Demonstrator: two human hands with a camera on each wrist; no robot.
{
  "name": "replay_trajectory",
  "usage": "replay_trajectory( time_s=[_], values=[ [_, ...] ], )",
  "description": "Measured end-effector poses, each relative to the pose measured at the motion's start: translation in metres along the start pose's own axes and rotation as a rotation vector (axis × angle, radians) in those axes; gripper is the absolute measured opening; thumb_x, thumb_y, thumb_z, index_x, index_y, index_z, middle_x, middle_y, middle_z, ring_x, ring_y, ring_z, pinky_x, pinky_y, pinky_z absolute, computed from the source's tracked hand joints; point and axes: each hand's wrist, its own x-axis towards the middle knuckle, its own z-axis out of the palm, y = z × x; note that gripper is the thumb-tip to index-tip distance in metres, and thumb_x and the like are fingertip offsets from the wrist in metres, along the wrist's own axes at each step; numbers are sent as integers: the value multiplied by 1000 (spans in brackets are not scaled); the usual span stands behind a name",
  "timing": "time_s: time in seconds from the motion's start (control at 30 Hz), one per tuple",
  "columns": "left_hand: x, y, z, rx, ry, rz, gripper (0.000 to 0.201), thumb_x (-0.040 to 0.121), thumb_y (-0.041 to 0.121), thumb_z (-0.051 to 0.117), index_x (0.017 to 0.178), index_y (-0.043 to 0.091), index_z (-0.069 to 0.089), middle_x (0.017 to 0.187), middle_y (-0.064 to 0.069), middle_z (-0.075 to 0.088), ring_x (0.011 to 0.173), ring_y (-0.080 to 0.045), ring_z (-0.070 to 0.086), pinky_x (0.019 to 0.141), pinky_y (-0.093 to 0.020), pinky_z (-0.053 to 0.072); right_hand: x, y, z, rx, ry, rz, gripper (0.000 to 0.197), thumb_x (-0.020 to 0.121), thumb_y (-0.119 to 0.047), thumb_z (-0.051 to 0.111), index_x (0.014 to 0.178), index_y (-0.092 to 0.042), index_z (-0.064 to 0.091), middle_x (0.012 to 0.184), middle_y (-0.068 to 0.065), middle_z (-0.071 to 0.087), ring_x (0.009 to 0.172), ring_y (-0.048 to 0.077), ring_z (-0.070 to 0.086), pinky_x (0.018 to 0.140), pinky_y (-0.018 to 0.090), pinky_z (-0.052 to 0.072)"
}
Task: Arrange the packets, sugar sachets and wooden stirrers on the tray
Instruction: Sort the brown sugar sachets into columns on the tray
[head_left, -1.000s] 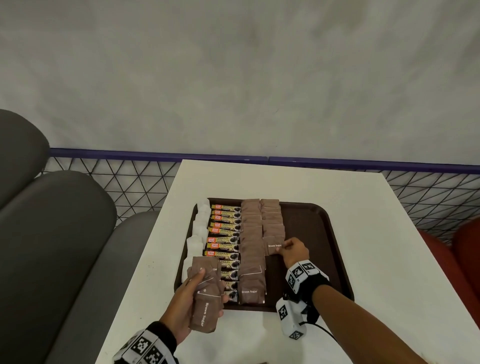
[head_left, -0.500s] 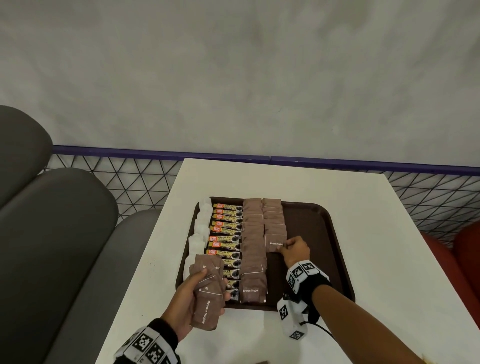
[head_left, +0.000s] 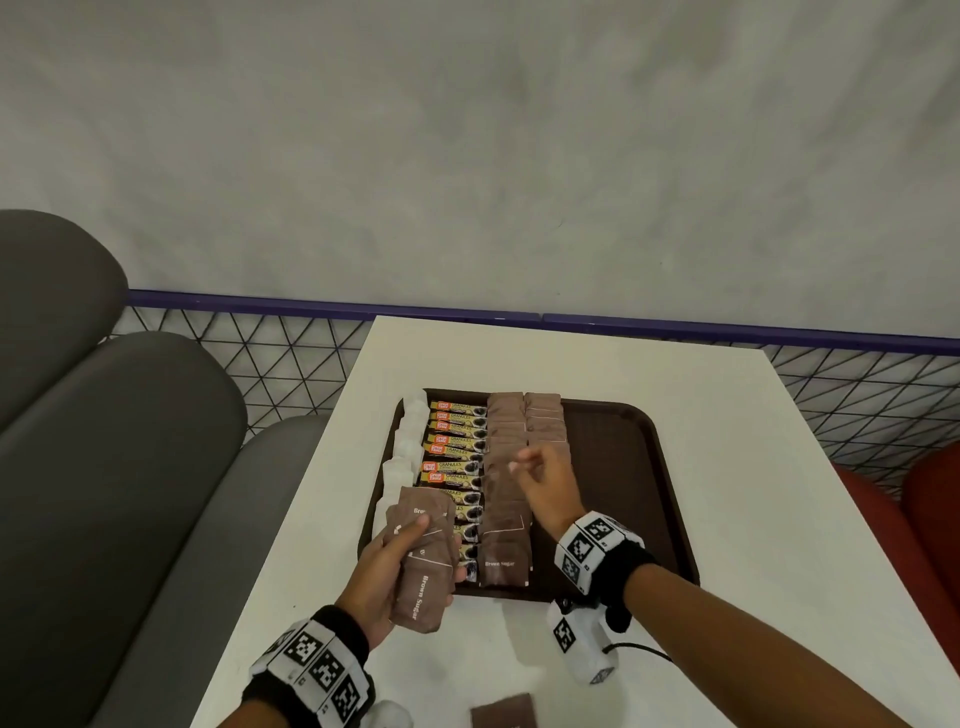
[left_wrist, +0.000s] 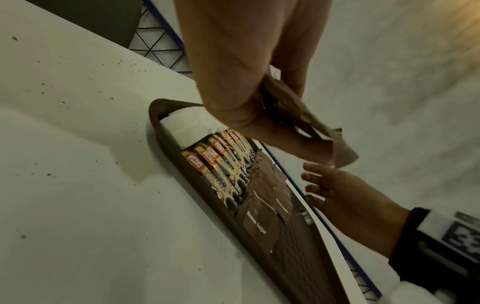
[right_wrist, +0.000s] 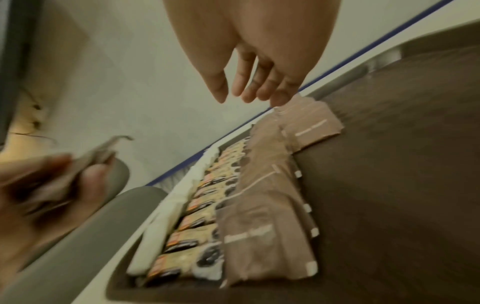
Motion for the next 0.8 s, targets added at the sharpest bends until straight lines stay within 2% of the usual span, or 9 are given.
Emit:
replay_trajectory(
  time_s=[0.13, 0.3, 0.47, 0.67, 0.8],
  values=[
    [-4, -2, 6, 31, 8, 29, 35, 92, 25, 51, 117, 1, 58, 90, -22, 66, 62, -33, 65, 50, -31, 51, -25, -21, 12, 162, -312, -43, 6, 90, -22, 56, 85, -21, 53, 84, -9, 54, 80, 3, 52, 71, 6, 42],
    [-9, -5, 7, 81, 12, 48, 40, 91, 28, 53, 119, -1, 55, 90, -22, 66, 63, -32, 65, 50, -31, 50, -41, -25, 24, 205, -504, -1, 16, 86, -29, 62, 89, -16, 53, 80, -7, 52, 74, 5, 49, 72, 19, 40],
    [-15, -3, 11, 97, -22, 64, 37, 94, 28, 51, 118, 1, 57, 85, -19, 66, 61, -30, 64, 49, -29, 50, -45, -25, 25, 266, -536, 55, 14, 85, -21, 64, 80, -20, 51, 73, -6, 53, 65, 3, 51, 62, 17, 43],
    [-17, -3, 12, 108, -30, 57, 32, 93, 26, 52, 110, 0, 59, 84, -21, 65, 60, -31, 64, 49, -29, 50, -48, -28, 26, 404, -484, 155, 11, 89, -14, 59, 81, -17, 51, 74, -2, 56, 58, 6, 52, 53, 20, 40],
    [-18, -4, 11, 109, -31, 64, 26, 93, 22, 51, 100, 0, 63, 82, -22, 67, 59, -31, 63, 48, -29, 50, -41, -31, 21, 536, -417, 207, 9, 90, -10, 55, 84, -14, 50, 80, -1, 58, 63, 8, 54, 52, 21, 42]
  ],
)
